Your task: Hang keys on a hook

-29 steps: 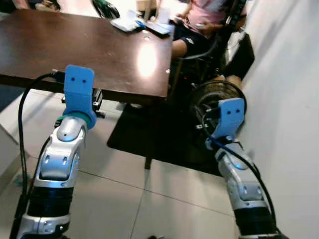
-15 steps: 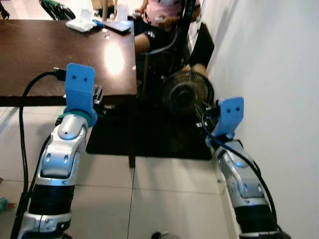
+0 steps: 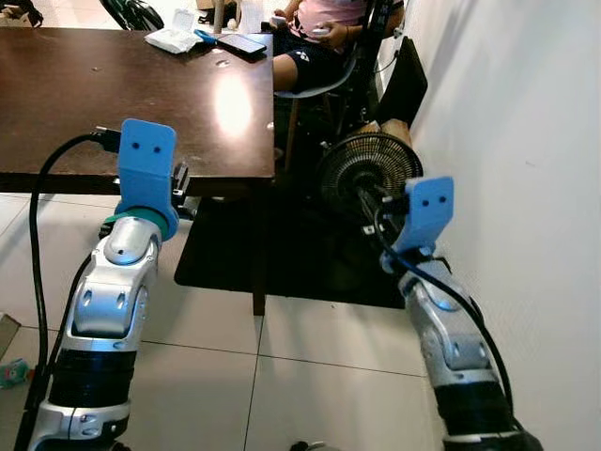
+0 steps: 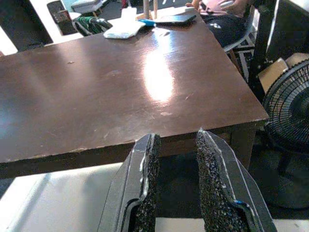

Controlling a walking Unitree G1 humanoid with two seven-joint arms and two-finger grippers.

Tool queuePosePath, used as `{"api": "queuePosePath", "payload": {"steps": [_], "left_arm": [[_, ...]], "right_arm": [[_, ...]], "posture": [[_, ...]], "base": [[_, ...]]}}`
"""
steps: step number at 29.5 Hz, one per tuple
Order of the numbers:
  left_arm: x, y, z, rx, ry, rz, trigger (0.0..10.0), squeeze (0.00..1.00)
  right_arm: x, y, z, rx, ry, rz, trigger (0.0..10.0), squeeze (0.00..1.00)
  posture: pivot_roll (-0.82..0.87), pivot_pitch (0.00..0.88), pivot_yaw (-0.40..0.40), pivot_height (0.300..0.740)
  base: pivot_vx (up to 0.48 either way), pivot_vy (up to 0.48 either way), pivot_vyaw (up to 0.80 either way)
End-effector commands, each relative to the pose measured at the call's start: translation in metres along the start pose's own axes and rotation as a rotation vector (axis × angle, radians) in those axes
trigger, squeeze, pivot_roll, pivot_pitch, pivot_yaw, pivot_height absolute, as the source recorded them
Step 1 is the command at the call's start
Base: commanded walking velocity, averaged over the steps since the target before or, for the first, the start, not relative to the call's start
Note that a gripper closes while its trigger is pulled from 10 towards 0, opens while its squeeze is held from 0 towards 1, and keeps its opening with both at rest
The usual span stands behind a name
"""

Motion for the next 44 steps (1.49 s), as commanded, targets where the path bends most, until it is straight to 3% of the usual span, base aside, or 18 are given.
{"api": "queuePosePath", "payload": {"steps": [1, 18, 30, 38, 44], "left_arm": [[-0.005, -0.003, 0.0, 0.006, -0.014, 0.019, 10.0, 0.0], [0.001, -0.009, 0.006, 0.027, -0.002, 0.009, 10.0, 0.0], [0.005, -0.005, 0.009, 0.015, 0.016, 0.009, 10.0, 0.0], [0.012, -0.003, 0.011, 0.02, 0.046, 0.01, 10.0, 0.0], [0.01, 0.0, 0.011, 0.017, 0.046, 0.013, 10.0, 0.0]], "right_arm": [[-0.011, 0.001, -0.002, -0.002, -0.043, 0.041, 10.0, 0.0], [-0.019, 0.01, 0.002, -0.06, -0.079, 0.079, 10.0, 0.0], [-0.01, 0.005, 0.01, -0.022, -0.054, 0.085, 10.0, 0.0], [-0.029, 0.018, 0.008, -0.064, -0.123, 0.109, 10.0, 0.0], [-0.031, 0.015, 0.009, -0.051, -0.129, 0.131, 10.0, 0.0]], "posture": [[0.06, 0.0, 0.064, 0.74], [0.02, 0.0, 0.084, 0.74], [0.02, 0.0, 0.087, 0.74], [0.01, 0.0, 0.061, 0.74], [0.01, 0.0, 0.066, 0.74]], "base": [[0.0, 0.0, 0.0], [0.0, 0.0, 0.0], [0.0, 0.0, 0.0], [0.0, 0.0, 0.0], [0.0, 0.0, 0.0]]}}
Point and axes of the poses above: a point about 5 cm out from each wrist's last joint towards the gripper, its own z axis pointing out of the wrist towards the gripper, its own x axis along the axis of the wrist's last joint, y = z × x, the point moved 4 cm from there along z, pointing out of the wrist towards the gripper, and after that the axes turned 12 degrees about -z, right-handed, at the moved point
